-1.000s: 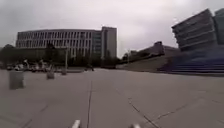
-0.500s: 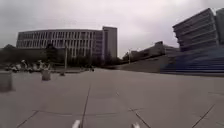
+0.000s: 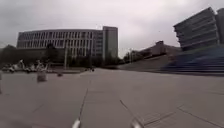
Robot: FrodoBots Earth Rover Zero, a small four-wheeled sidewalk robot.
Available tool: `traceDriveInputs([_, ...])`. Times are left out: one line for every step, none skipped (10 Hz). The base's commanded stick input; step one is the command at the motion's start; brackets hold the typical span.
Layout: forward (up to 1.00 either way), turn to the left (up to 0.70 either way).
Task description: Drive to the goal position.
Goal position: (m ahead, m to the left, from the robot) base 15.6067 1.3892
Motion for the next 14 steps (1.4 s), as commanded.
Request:
traceDriveInputs([0.85,0.00])
traceDriveInputs([0.85,0.00])
traceDriveInputs([0.85,0.00])
traceDriveInputs([0.85,-0.08])
traceDriveInputs([0.85,-0.29])
traceDriveInputs([0.85,-0.34])
traceDriveInputs([0.85,-0.23])
traceDriveInputs([0.85,-0.04])
traceDriveInputs([0.85,0.00])
traceDriveInputs([0.85,0.00])
traceDriveInputs([0.85,0.00])
traceDriveInputs([0.85,0.00])
traceDriveInputs([0.85,0.00])
traceDriveInputs([0.85,0.00])
